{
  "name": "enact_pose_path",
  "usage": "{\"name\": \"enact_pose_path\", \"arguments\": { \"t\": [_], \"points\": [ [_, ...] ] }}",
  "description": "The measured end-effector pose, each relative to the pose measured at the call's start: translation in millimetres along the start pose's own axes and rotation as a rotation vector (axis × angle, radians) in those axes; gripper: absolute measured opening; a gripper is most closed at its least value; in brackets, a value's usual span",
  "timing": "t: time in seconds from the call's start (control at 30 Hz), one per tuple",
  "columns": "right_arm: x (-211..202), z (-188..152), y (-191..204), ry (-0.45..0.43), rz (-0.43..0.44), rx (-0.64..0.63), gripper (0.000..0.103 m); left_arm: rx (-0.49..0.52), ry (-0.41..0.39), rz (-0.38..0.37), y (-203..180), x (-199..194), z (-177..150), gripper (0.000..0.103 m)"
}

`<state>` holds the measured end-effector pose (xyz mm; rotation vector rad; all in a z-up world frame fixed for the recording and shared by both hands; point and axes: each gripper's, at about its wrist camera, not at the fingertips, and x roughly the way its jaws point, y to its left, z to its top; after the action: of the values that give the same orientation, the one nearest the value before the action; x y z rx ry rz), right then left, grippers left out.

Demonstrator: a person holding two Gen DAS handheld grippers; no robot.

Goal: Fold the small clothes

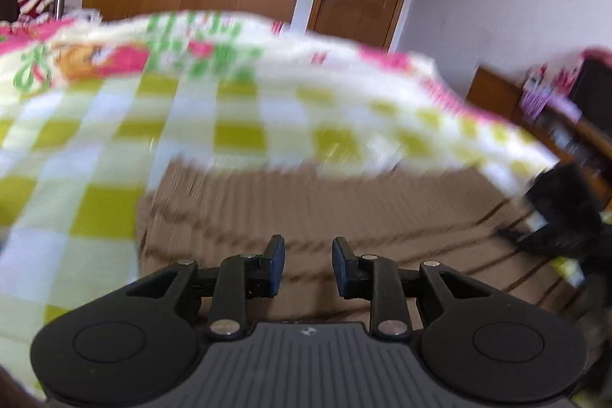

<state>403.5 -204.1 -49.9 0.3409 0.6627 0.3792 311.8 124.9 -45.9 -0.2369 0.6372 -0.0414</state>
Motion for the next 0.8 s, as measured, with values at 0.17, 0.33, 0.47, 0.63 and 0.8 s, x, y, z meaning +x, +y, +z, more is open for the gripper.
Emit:
{"name": "enact_pose_path", "arguments": {
  "t": [0.17, 0.33, 0.47, 0.63, 0.8],
  "points": [
    [-5, 10, -44, -0.026, -0.008, 0.146, 0.000, -0.077, -0.028, -0.016, 40, -6, -16, 0.026],
    [-57, 8, -13, -0.064, -0.051, 0.064, 0.014, -0.038, -0.038, 0.054, 29, -27, -10, 0.028],
    [-97, -8, -2, -0.085, -0.018, 0.041, 0.015, 0.040, -0.091, 0.081, 12, -53, -18, 0.039],
    [-70, -29, -7, 0.040, -0.079, 0.010, 0.008, 0.058, -0.051, 0.081, 10, -45, -35, 0.041],
    [-62, -28, -44, 0.063, -0.132, 0.124, 0.000, 0.055, -0.035, 0.094, 29, -47, -37, 0.038]
  ]
}}
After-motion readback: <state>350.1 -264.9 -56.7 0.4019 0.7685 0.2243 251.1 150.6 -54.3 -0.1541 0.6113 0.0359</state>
